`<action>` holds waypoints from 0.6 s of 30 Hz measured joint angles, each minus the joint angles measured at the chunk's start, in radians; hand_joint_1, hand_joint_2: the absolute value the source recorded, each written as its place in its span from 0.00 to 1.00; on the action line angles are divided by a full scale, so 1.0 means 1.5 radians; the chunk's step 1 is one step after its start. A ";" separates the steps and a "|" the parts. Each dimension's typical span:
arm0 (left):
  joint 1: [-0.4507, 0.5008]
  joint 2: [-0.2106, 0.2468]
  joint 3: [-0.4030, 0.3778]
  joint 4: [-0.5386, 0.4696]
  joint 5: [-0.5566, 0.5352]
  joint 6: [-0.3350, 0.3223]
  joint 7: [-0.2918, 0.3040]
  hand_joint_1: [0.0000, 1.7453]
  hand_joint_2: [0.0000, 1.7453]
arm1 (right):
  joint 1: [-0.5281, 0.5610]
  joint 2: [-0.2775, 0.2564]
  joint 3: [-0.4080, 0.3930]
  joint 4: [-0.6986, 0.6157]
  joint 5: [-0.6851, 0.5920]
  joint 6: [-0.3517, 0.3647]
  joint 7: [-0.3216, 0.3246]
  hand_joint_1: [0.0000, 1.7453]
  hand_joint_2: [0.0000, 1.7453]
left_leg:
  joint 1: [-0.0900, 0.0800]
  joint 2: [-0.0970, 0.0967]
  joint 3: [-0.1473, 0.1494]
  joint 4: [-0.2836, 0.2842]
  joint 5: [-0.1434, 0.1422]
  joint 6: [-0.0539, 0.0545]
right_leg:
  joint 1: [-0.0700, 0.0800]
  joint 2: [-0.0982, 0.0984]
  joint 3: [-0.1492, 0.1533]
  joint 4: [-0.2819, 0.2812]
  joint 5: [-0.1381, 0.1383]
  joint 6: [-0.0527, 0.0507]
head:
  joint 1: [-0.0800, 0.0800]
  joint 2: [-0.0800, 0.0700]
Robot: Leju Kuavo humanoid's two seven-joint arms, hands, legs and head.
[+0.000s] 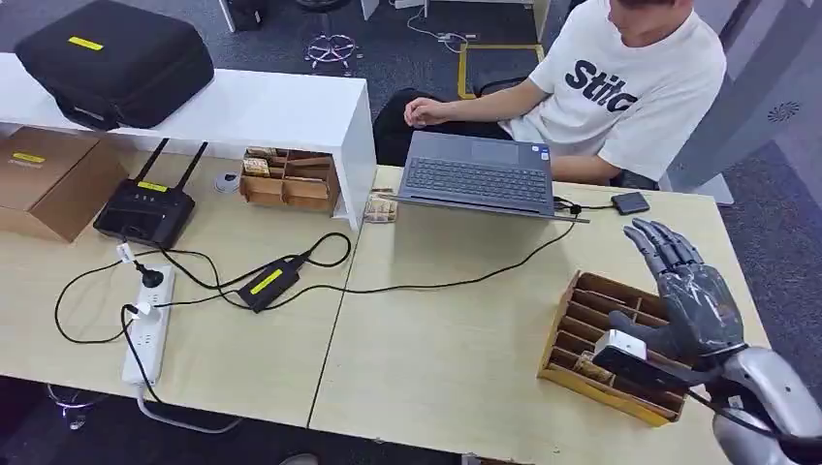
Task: Pass the card to the sensor for recognition and then transmit it.
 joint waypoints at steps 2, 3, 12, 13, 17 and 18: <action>-0.001 0.000 0.000 0.000 -0.004 0.000 0.000 0.00 1.00 | -0.016 0.015 0.017 0.027 0.012 -0.002 0.007 0.00 1.00 | 0.000 0.000 0.001 0.000 0.000 0.000 | 0.000 0.000 0.000 0.000 0.000 0.000 | 0.000 0.000; -0.002 0.000 0.000 0.000 -0.006 0.000 -0.001 0.00 1.00 | -0.022 0.020 0.025 0.040 0.014 -0.002 0.009 0.00 1.00 | 0.000 0.000 0.001 0.000 0.000 0.000 | 0.000 0.000 0.000 0.000 0.000 0.000 | 0.000 0.000; -0.001 -0.002 0.000 0.000 -0.012 0.000 -0.002 0.00 1.00 | -0.055 0.048 0.062 0.113 0.022 -0.011 0.022 0.00 1.00 | 0.000 0.000 0.000 0.000 0.000 0.000 | 0.000 0.000 0.000 0.000 0.000 0.000 | 0.000 0.000; -0.002 -0.002 0.000 0.000 -0.012 0.000 -0.002 0.00 1.00 | -0.057 0.050 0.065 0.118 0.022 -0.012 0.023 0.00 1.00 | 0.000 0.000 0.000 0.000 0.000 0.000 | 0.000 0.000 0.000 0.000 0.000 0.000 | 0.000 0.000; -0.001 -0.002 0.000 0.000 -0.012 0.000 -0.002 0.00 1.00 | -0.060 0.053 0.072 0.128 0.022 -0.013 0.023 0.00 1.00 | 0.000 0.000 0.000 0.000 0.000 0.000 | 0.000 0.000 0.000 0.000 0.000 0.000 | 0.000 0.000; -0.001 -0.002 0.000 0.000 -0.012 0.000 -0.002 0.00 1.00 | -0.061 0.054 0.074 0.130 0.022 -0.013 0.023 0.00 1.00 | 0.000 0.000 0.000 0.000 0.000 0.000 | 0.000 0.000 0.000 0.000 0.000 0.000 | 0.000 0.000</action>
